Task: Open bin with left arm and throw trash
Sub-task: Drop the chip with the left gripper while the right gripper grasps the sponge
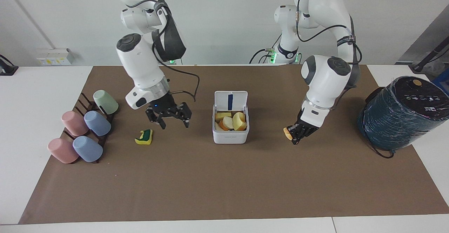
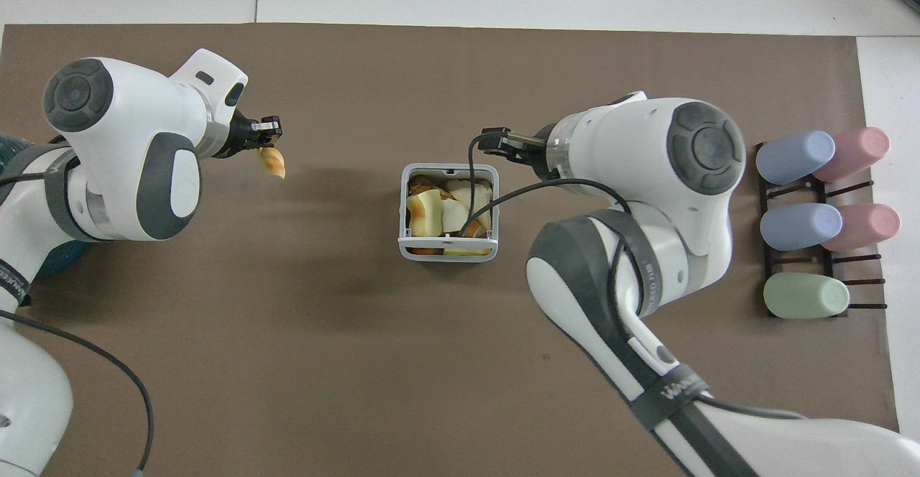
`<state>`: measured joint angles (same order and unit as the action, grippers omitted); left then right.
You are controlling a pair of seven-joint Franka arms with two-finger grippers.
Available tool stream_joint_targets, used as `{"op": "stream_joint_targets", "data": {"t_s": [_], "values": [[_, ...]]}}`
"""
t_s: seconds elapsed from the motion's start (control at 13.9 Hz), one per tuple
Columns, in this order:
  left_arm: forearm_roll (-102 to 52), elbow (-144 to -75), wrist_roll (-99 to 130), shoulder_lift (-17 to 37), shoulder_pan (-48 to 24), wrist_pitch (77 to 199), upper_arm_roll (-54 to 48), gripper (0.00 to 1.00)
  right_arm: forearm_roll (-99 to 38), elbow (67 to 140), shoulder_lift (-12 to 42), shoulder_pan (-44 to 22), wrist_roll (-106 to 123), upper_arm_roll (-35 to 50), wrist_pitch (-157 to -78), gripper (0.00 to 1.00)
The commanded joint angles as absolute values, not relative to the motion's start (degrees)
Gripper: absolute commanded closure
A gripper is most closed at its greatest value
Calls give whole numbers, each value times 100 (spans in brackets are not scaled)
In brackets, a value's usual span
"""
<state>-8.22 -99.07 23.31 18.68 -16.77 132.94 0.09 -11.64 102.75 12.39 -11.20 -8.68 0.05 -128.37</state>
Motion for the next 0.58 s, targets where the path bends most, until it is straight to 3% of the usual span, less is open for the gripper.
{"op": "stream_joint_targets", "data": {"t_s": [0.0, 0.29, 0.36, 0.43, 0.51], "values": [[-809, -9529, 2925, 1846, -2143, 12869, 70, 100, -1055, 10984, 1063, -775, 207, 88, -12998, 0], [-809, -9220, 3707, 1811, -2811, 12568, 70, 97, -1046, 11793, 1160, -387, 1430, 88, -13771, 0], [-809, -9220, 3848, 1793, -2917, 12594, 70, 81, -1046, 11960, 1212, -352, 1528, 79, -13981, 0], [-809, -9220, 3911, 1776, -2988, 12630, 62, 55, -1037, 12084, 1230, -343, 1581, 79, -14149, 0], [-809, -9220, 3911, 1767, -3058, 12630, 62, 43, -1002, 12155, 1257, -334, 1626, 79, -14229, 0]]}}
